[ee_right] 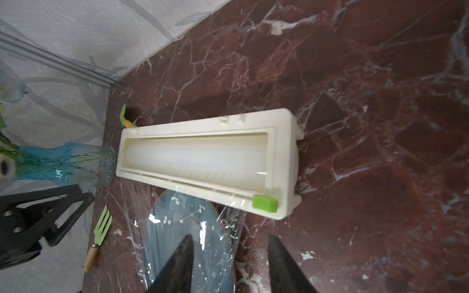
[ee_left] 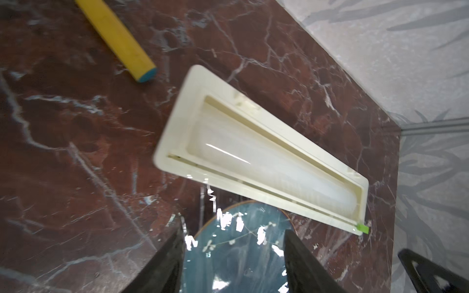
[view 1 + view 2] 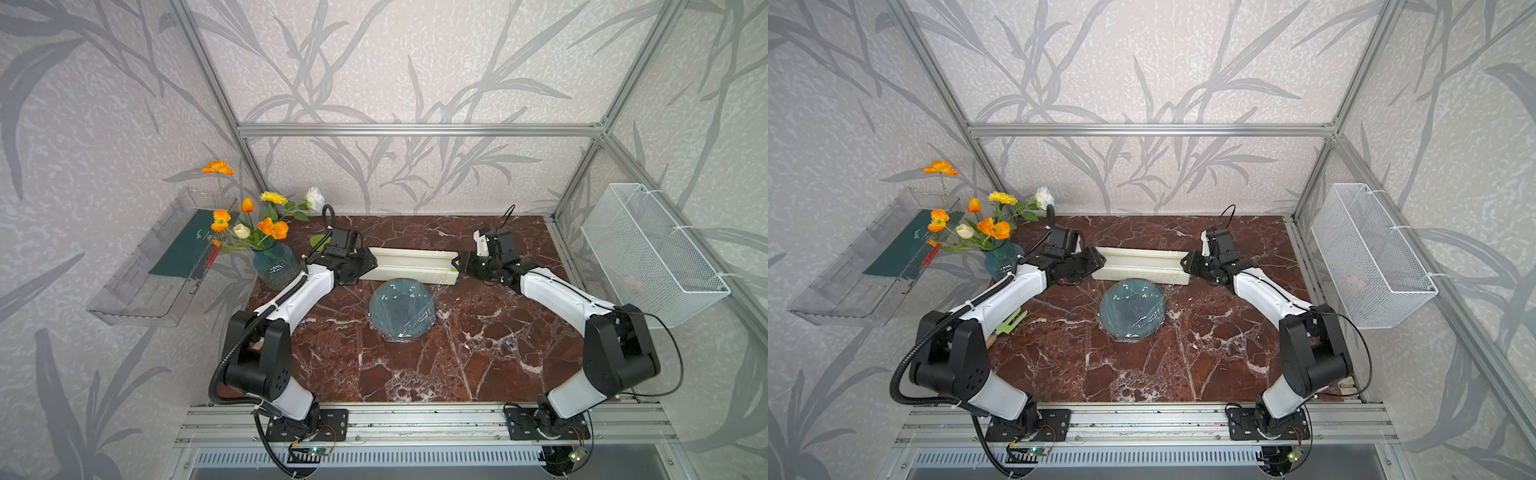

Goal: Wrap the plate with plastic wrap
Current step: Tear off the plastic wrap from the plastic wrap cutting box.

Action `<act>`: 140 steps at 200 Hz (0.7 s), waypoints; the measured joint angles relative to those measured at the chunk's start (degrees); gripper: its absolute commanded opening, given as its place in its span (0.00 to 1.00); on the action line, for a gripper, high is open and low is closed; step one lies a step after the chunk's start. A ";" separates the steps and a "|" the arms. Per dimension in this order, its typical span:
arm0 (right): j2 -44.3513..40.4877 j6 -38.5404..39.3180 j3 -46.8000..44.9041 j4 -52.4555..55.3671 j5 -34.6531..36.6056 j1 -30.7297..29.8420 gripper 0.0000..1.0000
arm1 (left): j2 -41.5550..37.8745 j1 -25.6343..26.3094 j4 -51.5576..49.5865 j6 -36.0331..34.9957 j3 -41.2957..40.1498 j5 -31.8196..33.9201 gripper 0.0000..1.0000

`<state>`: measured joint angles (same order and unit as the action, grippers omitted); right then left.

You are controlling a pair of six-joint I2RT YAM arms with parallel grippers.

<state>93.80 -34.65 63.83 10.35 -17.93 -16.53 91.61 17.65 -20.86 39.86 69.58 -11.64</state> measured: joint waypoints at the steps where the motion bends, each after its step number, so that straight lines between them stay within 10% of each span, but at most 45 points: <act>1: 0.15 0.11 0.07 0.11 -0.11 0.15 0.34 | 0.15 0.22 -0.04 -0.20 0.24 0.02 0.61; 45: 3.89 2.08 1.11 5.16 -5.77 4.02 0.41 | 6.60 6.45 -4.59 -5.27 10.47 1.70 0.72; 140: 9.57 10.58 14.47 14.95 2.03 -3.10 0.44 | 8.90 -9.99 -4.26 -8.44 7.10 3.32 0.77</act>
<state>103.37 -24.08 78.30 25.30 -15.90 -19.64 100.51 7.66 -25.12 31.42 76.69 -8.32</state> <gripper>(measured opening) 0.435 0.768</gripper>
